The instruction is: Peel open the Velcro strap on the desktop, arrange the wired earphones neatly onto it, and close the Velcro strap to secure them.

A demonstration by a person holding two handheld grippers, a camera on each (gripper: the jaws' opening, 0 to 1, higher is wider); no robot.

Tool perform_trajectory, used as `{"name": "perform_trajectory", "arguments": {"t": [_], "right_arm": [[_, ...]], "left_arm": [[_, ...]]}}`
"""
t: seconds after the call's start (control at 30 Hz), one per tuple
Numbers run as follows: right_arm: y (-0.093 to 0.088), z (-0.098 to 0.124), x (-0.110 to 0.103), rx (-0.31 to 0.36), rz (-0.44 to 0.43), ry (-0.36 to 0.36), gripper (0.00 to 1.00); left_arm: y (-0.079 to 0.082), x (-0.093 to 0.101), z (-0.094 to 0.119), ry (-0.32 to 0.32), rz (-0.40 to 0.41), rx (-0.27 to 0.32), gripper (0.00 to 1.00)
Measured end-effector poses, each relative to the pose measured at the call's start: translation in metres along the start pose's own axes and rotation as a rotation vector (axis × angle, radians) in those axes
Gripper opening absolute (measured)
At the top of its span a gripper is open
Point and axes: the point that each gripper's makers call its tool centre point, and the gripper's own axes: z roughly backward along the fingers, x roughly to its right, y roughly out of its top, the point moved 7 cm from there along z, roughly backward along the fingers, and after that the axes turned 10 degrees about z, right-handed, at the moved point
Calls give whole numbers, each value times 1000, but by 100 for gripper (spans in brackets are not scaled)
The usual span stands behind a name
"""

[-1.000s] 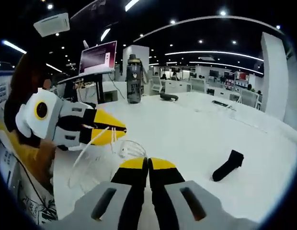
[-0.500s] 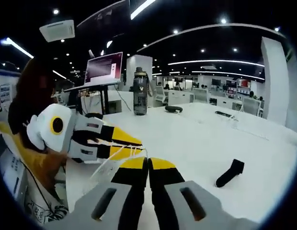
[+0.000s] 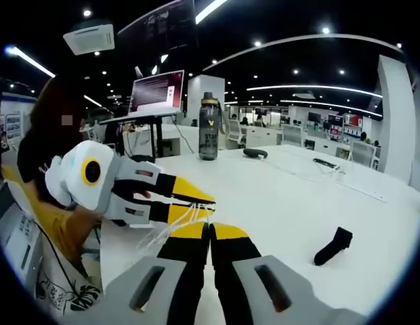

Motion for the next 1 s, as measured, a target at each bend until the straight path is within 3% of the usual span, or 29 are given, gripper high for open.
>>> {"name": "perform_trajectory", "arguments": {"t": [0.17,0.4,0.57,0.77,1.0], "right_arm": [[0,1,2,26,-47,18,5],[-5,10,15,39,-93,-29,7],[-17,8,20,-12,-112,-43,7],[-36,-6,17,-127,-96,-30,11],[-39,-11,20,-170,-94,-41,12]], "left_arm": [[1,-2,1,11,6,9,6],[1,-7,3,28,55,17,6],[2,-7,4,33,67,30,6],[5,-8,5,38,70,53,6],[7,-7,6,43,64,62,6]]}}
